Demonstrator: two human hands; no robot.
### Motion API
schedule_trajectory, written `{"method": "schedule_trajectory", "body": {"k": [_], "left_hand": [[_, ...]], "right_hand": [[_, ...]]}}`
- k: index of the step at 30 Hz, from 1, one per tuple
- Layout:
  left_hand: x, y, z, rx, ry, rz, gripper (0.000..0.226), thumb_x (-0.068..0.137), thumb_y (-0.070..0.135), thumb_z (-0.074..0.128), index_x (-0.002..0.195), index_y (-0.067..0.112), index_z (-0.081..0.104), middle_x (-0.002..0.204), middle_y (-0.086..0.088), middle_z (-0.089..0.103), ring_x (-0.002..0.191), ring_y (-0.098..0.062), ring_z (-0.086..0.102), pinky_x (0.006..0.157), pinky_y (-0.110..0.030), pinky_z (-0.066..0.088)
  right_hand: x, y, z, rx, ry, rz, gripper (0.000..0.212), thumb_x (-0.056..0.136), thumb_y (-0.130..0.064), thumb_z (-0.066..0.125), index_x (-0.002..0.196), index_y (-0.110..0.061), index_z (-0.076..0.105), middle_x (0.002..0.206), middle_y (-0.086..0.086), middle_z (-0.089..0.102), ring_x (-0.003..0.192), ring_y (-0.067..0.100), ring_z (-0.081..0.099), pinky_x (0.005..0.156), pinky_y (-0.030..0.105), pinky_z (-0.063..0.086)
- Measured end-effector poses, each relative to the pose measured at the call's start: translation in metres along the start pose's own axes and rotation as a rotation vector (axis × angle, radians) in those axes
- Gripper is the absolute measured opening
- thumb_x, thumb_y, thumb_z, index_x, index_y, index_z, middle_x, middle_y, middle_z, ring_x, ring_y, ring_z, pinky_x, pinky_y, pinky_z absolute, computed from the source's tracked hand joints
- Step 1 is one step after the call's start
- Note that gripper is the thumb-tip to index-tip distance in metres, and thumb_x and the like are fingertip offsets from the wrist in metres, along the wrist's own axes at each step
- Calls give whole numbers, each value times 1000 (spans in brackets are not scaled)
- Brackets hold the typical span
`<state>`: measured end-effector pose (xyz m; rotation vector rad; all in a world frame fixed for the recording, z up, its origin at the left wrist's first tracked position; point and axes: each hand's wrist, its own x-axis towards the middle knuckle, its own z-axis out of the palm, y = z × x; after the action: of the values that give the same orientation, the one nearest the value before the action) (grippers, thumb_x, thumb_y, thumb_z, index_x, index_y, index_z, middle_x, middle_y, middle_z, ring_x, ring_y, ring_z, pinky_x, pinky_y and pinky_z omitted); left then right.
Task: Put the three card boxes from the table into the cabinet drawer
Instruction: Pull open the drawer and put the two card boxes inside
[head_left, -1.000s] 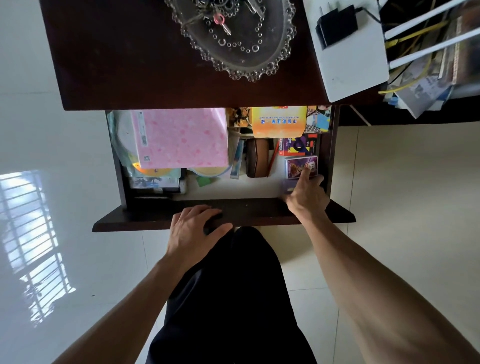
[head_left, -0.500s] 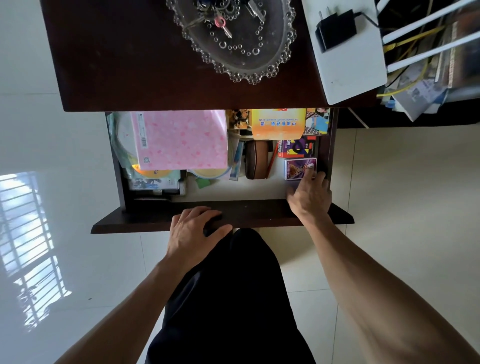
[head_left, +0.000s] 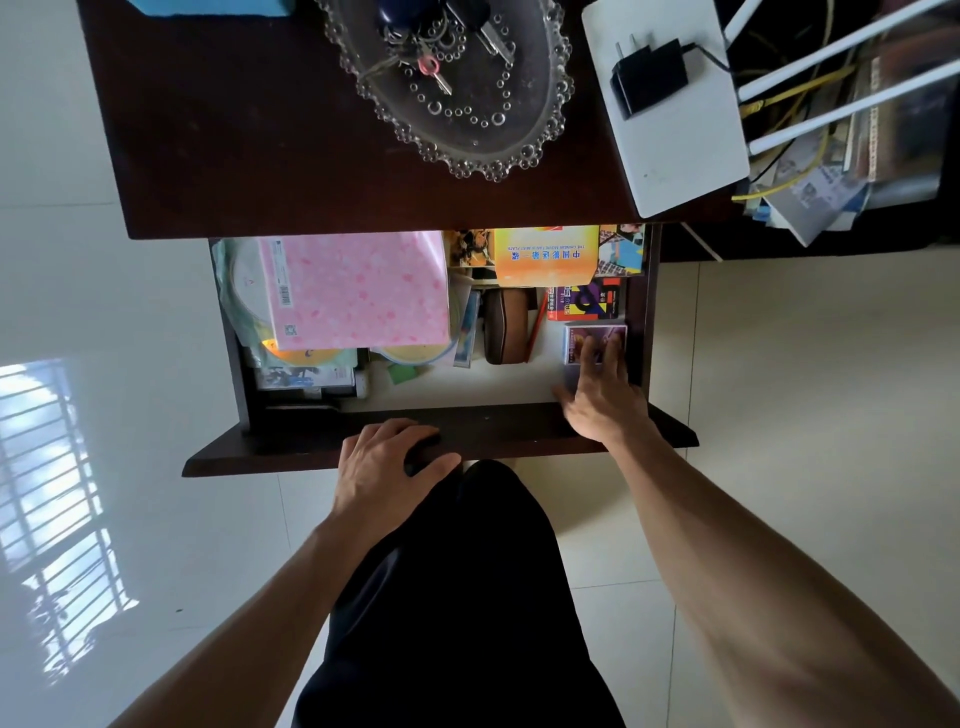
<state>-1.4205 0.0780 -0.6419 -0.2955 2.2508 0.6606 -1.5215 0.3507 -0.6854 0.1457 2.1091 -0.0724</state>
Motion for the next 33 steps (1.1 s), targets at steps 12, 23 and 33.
{"method": "schedule_trajectory", "body": {"k": [12, 23, 33], "left_hand": [[-34, 33, -75, -22, -199, -171, 31, 85, 41, 59, 114, 30, 66, 119, 4, 70, 113, -24, 62, 97, -41, 48], [-259, 82, -262, -335, -207, -332, 26, 89, 41, 55, 107, 25, 65, 103, -2, 71, 93, -22, 67, 78, -35, 52], [-436, 94, -345, -496, -100, -355, 24, 94, 30, 56, 111, 16, 66, 89, -2, 71, 78, -17, 68, 65, -28, 49]], "right_hand": [[-104, -17, -36, 672, 73, 80, 39, 100, -35, 56, 132, -14, 59, 128, 9, 68, 105, 20, 64, 88, 27, 44], [-375, -11, -151, 866, 33, 125, 28, 97, -34, 58, 116, -16, 67, 113, 4, 74, 81, 16, 75, 76, 32, 57], [-563, 15, -223, 837, 121, 86, 15, 96, -31, 57, 92, -22, 69, 85, 0, 76, 77, 17, 75, 80, 36, 53]]}}
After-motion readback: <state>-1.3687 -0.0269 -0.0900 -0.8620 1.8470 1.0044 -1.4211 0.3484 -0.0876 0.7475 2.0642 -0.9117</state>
